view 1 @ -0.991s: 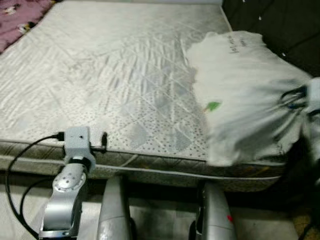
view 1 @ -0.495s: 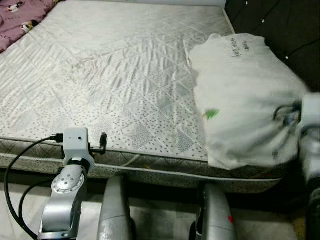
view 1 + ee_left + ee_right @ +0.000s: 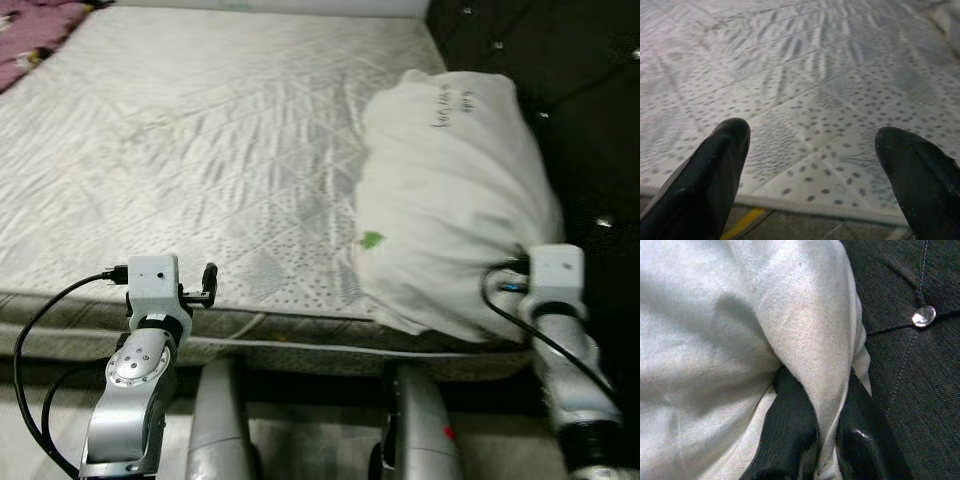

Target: Clean up the room

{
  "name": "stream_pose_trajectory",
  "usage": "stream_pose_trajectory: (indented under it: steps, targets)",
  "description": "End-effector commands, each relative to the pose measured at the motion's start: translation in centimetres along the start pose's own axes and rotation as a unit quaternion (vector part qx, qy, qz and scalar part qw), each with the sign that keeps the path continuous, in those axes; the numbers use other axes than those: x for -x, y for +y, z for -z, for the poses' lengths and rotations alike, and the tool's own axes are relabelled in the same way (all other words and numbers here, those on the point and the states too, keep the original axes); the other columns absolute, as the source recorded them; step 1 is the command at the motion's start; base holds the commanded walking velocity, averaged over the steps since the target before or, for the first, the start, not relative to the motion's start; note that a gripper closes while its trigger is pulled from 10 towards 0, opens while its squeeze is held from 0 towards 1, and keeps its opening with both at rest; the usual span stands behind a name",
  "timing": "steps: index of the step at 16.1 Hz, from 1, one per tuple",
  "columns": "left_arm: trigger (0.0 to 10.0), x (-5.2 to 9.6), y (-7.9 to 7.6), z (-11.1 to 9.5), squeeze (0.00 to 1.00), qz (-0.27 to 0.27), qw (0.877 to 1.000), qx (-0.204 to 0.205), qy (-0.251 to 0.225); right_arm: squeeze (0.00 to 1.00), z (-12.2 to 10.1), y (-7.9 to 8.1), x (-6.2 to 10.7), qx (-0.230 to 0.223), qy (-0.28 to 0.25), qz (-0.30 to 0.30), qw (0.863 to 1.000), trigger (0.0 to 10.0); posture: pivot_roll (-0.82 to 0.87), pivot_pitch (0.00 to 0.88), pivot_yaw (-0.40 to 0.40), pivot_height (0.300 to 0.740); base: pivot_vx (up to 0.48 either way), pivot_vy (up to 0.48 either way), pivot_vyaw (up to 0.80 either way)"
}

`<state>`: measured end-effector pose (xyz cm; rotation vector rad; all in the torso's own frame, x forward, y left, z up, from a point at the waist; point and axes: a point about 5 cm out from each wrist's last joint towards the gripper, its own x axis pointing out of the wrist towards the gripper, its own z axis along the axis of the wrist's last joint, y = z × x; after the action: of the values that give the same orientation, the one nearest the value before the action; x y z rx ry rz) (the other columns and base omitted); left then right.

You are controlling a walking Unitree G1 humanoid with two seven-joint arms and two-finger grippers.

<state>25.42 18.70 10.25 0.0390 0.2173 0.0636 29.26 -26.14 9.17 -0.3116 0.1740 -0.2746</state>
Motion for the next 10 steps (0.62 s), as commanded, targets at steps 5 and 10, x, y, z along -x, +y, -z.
stream_pose_trajectory:
  steps: [5,10]
  targets:
    - [10.0,0.5,0.5,0.4,0.00,-0.023,1.000,0.005,0.002,1.00,-4.5,1.1,-1.9,-0.017,-0.043,0.005,0.999,10.0,0.07,0.023,-0.044,0.536,0.000,0.000,0.00]
    - [10.0,0.3,1.1,0.2,0.00,-0.054,0.999,0.004,-0.005,1.00,-8.3,0.9,-4.9,-0.046,-0.024,0.020,0.998,10.0,0.07,0.025,-0.050,0.536,0.000,0.000,0.00]
